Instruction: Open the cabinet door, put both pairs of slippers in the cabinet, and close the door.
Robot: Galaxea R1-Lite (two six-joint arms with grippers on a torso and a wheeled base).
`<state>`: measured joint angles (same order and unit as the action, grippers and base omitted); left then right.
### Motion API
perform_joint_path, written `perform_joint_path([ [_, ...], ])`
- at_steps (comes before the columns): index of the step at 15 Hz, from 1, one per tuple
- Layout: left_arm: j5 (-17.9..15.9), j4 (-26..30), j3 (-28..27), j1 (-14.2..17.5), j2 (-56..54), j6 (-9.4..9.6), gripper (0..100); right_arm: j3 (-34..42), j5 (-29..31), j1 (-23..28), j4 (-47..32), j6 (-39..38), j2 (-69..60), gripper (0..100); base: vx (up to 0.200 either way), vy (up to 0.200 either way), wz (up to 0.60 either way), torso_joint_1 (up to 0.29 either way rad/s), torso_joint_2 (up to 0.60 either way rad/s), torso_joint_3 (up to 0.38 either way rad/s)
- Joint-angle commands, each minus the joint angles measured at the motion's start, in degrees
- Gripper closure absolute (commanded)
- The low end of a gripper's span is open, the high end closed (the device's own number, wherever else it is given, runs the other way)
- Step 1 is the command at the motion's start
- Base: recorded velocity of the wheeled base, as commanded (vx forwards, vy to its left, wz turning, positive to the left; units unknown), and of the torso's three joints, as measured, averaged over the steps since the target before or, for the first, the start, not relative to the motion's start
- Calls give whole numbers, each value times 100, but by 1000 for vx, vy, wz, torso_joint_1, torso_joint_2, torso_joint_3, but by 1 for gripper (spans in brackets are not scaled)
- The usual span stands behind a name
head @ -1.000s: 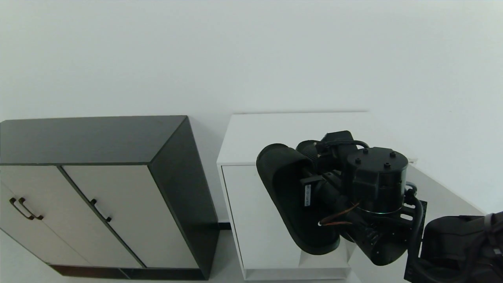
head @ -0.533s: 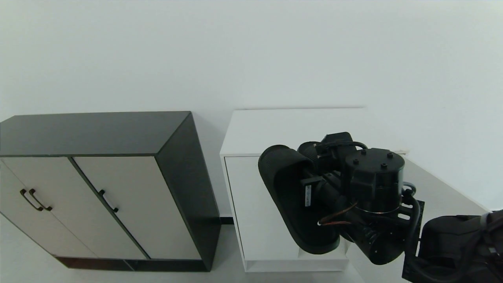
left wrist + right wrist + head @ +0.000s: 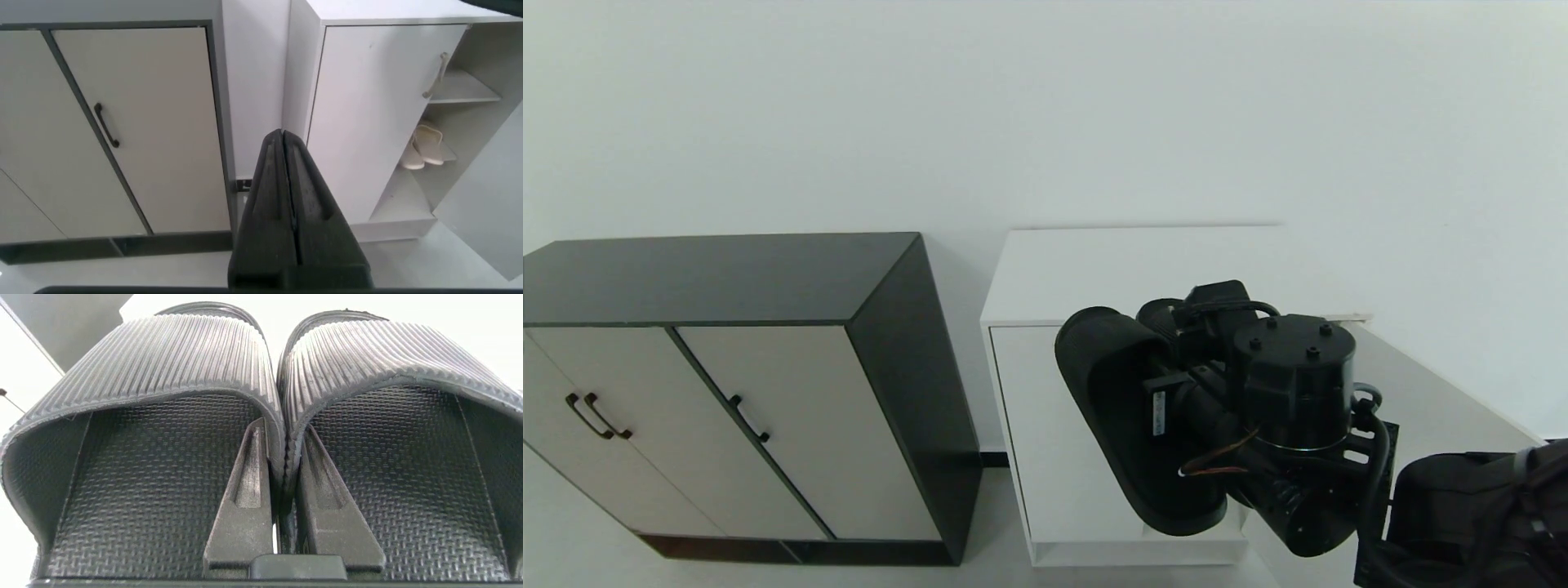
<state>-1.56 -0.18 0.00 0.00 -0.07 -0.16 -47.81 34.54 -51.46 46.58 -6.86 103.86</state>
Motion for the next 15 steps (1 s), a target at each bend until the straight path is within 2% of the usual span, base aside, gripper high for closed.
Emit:
perform_joint_path([
  [1, -2, 1, 0, 0, 7, -2, 100, 0, 1, 4, 0, 1, 37, 100, 0, -200, 0, -2, 7, 12],
  [12, -2, 1, 0, 0, 7, -2, 100, 35, 9, 4, 9, 10, 29, 100, 0, -200, 0, 3, 2, 2],
  [15, -2, 1, 0, 0, 7, -2, 100, 44, 9, 13, 9, 1, 29, 100, 0, 0, 0, 0, 0, 0],
])
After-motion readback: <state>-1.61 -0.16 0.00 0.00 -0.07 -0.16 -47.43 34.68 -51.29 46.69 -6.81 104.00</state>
